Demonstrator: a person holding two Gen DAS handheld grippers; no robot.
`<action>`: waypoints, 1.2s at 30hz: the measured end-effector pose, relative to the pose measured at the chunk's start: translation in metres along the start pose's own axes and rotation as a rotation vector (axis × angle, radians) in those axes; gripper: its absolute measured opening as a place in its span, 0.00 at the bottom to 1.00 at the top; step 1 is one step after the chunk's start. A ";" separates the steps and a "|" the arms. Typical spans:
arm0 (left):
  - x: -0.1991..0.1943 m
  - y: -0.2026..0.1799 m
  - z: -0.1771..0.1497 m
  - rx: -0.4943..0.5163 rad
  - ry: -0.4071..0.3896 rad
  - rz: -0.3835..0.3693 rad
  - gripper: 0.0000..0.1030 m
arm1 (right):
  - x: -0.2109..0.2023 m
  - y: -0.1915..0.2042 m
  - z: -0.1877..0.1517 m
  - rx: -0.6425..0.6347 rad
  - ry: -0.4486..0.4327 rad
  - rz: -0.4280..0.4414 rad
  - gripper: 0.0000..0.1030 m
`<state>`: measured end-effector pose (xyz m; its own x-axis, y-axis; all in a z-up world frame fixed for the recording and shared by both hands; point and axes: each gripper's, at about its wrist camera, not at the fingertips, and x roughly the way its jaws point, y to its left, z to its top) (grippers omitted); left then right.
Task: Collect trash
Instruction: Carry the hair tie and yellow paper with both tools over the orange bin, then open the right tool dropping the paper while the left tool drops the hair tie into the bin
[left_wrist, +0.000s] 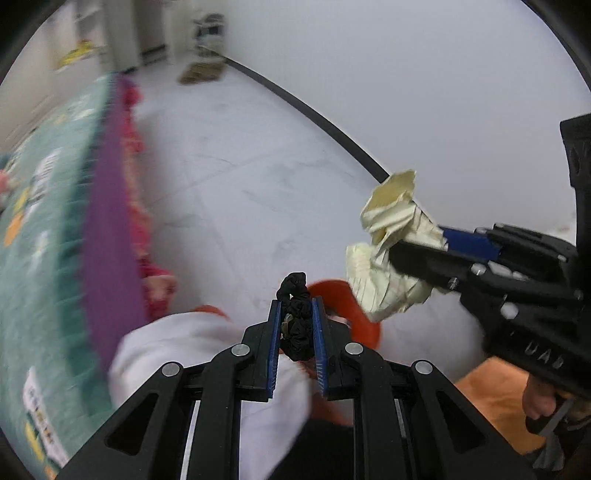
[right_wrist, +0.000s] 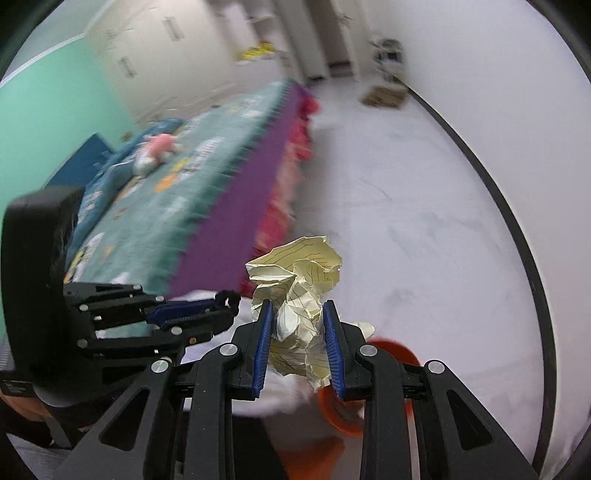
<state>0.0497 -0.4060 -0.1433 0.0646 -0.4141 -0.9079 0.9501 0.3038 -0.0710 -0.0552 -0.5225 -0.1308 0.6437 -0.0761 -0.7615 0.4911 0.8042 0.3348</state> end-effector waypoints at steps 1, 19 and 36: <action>0.012 -0.006 0.003 0.014 0.018 -0.013 0.17 | 0.004 -0.017 -0.009 0.034 0.017 -0.016 0.27; 0.163 -0.018 -0.003 0.017 0.325 -0.092 0.17 | 0.080 -0.129 -0.072 0.250 0.209 -0.074 0.27; 0.166 -0.033 -0.005 0.012 0.377 -0.070 0.67 | 0.111 -0.128 -0.066 0.272 0.258 -0.126 0.42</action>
<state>0.0273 -0.4808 -0.2934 -0.1156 -0.0884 -0.9894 0.9519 0.2748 -0.1358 -0.0852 -0.5951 -0.2942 0.4170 0.0148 -0.9088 0.7165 0.6099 0.3387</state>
